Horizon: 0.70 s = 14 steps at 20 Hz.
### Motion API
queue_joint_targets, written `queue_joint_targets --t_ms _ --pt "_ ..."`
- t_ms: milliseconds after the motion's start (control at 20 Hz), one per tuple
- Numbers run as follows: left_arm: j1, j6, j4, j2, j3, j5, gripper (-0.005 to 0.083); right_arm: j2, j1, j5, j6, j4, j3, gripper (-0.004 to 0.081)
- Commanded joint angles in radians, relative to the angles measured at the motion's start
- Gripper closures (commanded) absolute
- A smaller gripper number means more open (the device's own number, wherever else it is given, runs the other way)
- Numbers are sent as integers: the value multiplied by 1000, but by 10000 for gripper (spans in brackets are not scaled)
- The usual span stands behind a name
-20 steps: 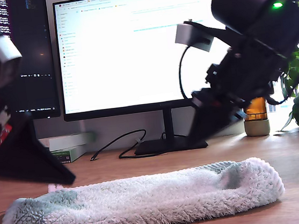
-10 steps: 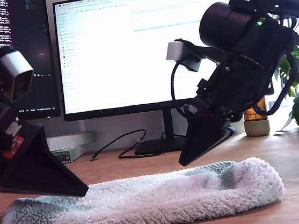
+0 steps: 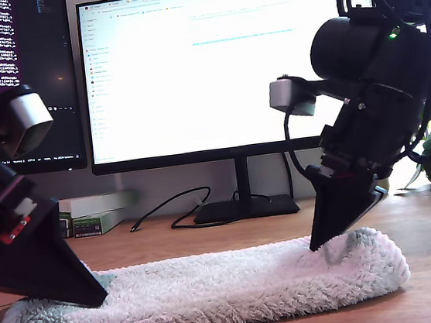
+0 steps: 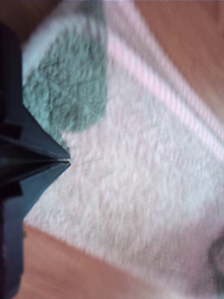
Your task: Fold the tea towel to a neat square and place it to the right
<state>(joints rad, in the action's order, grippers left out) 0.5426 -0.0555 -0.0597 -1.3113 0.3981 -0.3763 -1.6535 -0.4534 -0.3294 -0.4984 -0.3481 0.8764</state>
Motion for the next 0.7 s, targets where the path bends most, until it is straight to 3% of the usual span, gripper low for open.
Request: queue_joint_targets --t_ms 0,400,650 --pt "0 -3 5 -11 3 20 795 -6 -5 8 -9 -19 1 782" --pt "-12 -5 -30 -49 5 69 795 -6 -8 81 -27 -95 1 782" --pt "-24 -23 -80 -132 31 97 795 -6 -45 116 -24 -135 1 782"
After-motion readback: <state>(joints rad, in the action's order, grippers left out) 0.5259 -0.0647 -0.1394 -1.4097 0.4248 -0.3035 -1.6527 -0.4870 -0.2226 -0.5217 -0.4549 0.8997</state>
